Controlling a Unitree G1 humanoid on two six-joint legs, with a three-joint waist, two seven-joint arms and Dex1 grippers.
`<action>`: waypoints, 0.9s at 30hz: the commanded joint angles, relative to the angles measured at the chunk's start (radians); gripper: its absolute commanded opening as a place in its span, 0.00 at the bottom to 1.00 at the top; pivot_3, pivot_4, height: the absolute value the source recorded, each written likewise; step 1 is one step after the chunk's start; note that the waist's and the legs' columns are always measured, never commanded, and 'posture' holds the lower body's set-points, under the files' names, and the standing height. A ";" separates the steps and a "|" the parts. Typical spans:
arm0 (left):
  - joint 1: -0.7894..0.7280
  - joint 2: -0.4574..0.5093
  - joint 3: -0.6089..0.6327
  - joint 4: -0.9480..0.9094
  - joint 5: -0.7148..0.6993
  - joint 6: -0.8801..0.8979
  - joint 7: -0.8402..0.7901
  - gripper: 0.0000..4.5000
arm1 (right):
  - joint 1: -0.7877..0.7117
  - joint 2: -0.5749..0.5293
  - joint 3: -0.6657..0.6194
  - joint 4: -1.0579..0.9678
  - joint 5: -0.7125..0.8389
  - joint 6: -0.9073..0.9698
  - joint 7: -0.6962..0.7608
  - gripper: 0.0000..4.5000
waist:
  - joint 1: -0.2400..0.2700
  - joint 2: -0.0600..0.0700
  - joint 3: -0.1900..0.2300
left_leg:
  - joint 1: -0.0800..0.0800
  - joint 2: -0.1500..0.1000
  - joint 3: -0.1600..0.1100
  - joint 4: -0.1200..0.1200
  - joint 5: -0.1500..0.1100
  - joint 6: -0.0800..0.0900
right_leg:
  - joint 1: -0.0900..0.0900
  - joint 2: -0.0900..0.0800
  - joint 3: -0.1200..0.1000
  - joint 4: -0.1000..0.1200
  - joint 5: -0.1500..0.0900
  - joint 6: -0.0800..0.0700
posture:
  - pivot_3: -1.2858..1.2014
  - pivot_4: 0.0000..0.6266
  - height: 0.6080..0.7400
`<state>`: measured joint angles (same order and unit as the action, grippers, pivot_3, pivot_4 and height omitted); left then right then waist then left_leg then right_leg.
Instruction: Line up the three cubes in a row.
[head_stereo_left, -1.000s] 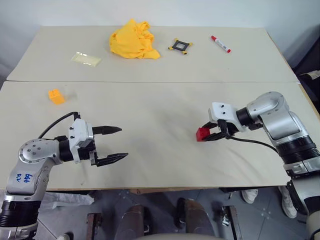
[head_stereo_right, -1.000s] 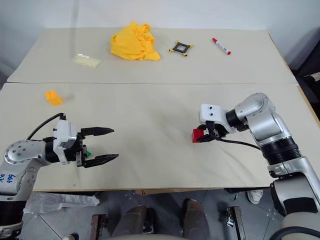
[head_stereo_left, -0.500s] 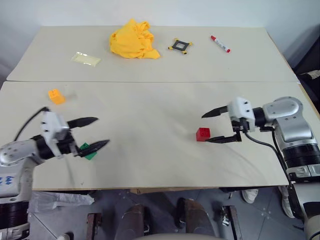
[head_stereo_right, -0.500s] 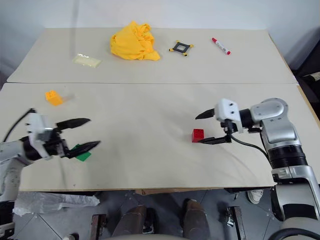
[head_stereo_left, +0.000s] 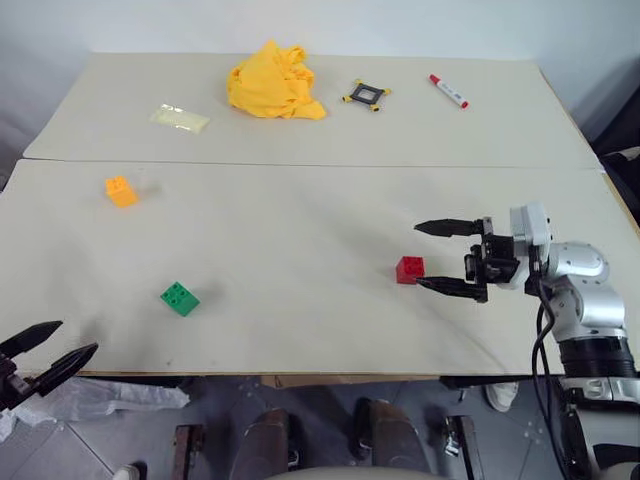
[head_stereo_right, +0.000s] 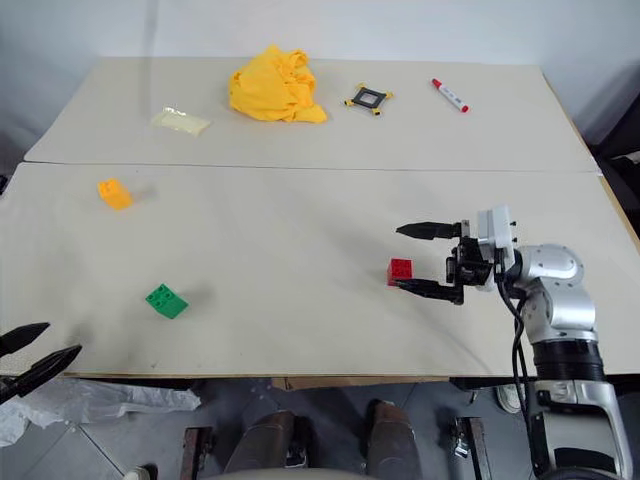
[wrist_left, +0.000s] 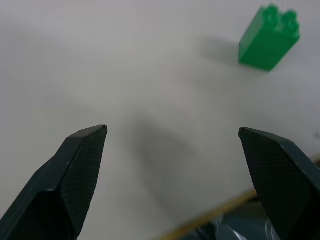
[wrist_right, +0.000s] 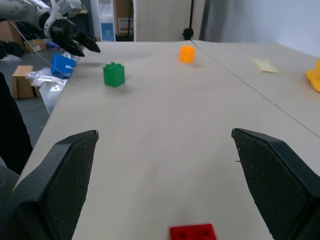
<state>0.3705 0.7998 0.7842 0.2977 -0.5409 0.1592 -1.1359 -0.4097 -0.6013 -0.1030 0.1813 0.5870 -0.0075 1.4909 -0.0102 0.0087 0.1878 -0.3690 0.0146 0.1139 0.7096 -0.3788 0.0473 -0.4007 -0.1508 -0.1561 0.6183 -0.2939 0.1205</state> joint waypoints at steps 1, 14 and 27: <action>0.046 -0.024 0.023 0.000 0.000 -0.032 -0.005 1.00 | 0.036 0.020 -0.035 -0.093 0.028 -0.062 -0.006 0.99 | -0.001 0.000 0.000 | 0.000 0.000 0.000 0.000 0.000 0.000 | 0.000 0.000 0.000 0.000 0.000 0.000 | 0.52 0.24 1.00; -0.080 -0.109 -0.244 -0.427 0.010 0.035 0.096 1.00 | 0.097 0.021 -0.035 -0.084 0.034 -0.192 0.092 0.99 | 0.005 0.000 -0.001 | 0.001 0.000 -0.002 0.001 0.000 0.000 | 0.002 -0.001 0.000 0.000 0.000 0.000 | 0.52 0.24 1.00; -0.232 -0.168 -0.399 -0.368 0.079 0.027 0.220 0.68 | 0.184 0.014 -0.036 -0.077 0.000 -0.221 0.049 1.00 | 0.010 -0.001 -0.001 | 0.001 0.000 -0.003 0.004 -0.001 0.000 | 0.005 0.001 -0.001 0.000 0.000 0.000 | 0.52 0.24 1.00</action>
<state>0.1398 0.6287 0.3798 -0.0620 -0.4572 0.1954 -0.9107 -0.2446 -0.5707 -0.1140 0.1192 0.5796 -0.2014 1.5309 0.0003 0.0080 0.1872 -0.3680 0.0145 0.1111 0.7137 -0.3794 0.0476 -0.3962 -0.1504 -0.1573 0.6185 -0.2938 0.1202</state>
